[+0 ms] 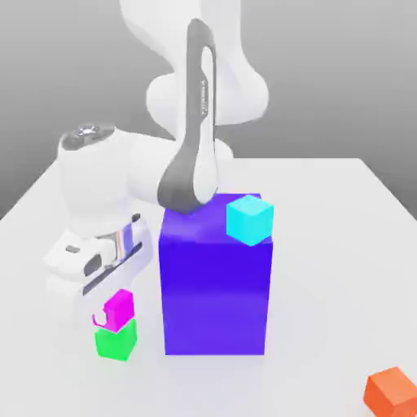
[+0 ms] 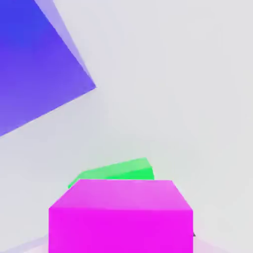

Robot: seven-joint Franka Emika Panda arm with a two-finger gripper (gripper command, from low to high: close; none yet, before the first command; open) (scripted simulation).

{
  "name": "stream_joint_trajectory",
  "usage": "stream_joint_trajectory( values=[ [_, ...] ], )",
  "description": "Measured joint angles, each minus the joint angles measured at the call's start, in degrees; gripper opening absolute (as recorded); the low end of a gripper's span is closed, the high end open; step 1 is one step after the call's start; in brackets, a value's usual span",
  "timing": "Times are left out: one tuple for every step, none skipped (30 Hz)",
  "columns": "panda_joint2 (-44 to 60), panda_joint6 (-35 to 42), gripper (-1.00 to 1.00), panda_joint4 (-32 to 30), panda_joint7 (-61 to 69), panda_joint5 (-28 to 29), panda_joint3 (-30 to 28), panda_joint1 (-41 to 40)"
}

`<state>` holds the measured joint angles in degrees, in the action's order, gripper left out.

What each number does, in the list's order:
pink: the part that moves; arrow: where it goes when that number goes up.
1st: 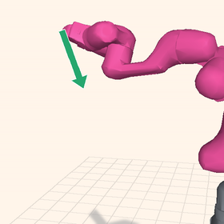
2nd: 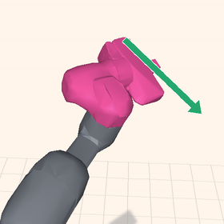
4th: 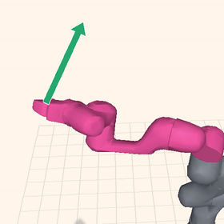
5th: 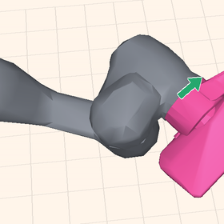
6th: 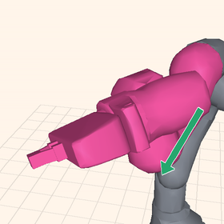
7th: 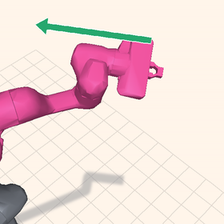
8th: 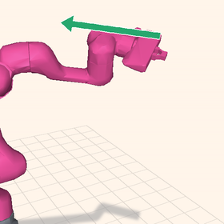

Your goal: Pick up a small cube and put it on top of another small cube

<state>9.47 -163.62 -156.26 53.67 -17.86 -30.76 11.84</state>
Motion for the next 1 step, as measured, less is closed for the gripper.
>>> stream_joint_trajectory(
  values=[
    [0.0,0.0,1.00,0.0,0.0,0.0,0.0,0.0]
  ],
)
